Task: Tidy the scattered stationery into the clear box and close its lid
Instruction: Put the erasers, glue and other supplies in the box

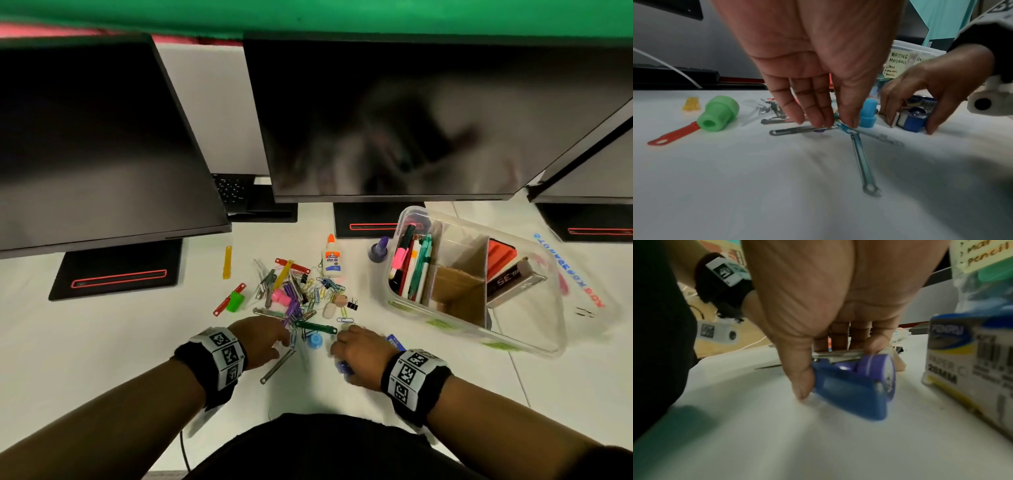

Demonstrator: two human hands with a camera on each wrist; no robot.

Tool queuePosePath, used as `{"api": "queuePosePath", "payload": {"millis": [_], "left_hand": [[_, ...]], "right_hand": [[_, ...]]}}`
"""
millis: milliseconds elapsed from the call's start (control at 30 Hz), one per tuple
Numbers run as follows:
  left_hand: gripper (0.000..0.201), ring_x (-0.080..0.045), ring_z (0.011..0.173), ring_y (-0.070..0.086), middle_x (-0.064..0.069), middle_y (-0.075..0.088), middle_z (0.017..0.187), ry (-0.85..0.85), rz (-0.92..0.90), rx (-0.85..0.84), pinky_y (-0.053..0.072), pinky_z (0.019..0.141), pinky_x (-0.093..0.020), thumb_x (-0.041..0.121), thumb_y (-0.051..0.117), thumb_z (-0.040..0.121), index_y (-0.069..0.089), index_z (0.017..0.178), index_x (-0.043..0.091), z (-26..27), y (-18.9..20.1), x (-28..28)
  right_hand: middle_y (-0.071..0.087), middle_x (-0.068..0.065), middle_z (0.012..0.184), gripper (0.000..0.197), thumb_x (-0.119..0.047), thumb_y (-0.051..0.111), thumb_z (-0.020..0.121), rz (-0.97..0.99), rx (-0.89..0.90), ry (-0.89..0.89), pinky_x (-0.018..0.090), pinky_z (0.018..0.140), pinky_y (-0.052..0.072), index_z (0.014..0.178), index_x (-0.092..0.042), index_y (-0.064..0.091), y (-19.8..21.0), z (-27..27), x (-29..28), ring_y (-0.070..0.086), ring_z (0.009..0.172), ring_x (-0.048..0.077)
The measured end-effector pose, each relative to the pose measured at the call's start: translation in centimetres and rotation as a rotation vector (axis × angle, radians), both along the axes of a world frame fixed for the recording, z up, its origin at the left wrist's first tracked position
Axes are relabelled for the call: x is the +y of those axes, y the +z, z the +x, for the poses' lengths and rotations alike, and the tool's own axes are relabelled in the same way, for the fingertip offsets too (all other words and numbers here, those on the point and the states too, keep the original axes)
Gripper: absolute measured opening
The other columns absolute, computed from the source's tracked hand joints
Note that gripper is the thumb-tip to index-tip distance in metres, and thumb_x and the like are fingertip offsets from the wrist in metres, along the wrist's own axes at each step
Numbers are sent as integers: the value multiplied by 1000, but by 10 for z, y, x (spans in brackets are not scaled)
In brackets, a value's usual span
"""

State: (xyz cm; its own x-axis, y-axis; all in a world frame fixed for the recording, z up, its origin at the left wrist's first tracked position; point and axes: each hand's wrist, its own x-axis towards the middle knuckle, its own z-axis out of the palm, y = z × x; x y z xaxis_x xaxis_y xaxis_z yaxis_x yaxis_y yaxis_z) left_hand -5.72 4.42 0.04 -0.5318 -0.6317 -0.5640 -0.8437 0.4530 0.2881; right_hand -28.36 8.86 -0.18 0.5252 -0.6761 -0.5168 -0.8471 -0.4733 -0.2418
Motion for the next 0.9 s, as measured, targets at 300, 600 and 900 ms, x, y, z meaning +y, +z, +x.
{"api": "queuePosePath", "payload": {"millis": [300,600,900], "left_hand": [[38,-17,115,53,3,55,126,18,-59,131,43,96,-28,34,57,88,50,125,25,-28,3,-8],[36,-20,112,56,-2,51,129,-136,-35,118,46,96,-27,20,59,89,54,124,22,-58,-10,-2],[25,-16,101,58,5,57,107,-59,-20,195,45,92,-22,13,52,88,65,108,21,-54,-4,-10]], "right_hand": [[59,7,114,43,-28,67,81,47,-369,-509,23,80,40,120,-15,56,39,-24,-6,51,91,17],[61,4,108,39,-26,67,84,123,-457,-610,26,81,43,119,-16,55,49,-42,6,53,90,18],[65,5,94,25,-10,57,90,243,-1209,-1041,33,75,57,111,-24,60,131,-89,-10,64,83,15]]}}
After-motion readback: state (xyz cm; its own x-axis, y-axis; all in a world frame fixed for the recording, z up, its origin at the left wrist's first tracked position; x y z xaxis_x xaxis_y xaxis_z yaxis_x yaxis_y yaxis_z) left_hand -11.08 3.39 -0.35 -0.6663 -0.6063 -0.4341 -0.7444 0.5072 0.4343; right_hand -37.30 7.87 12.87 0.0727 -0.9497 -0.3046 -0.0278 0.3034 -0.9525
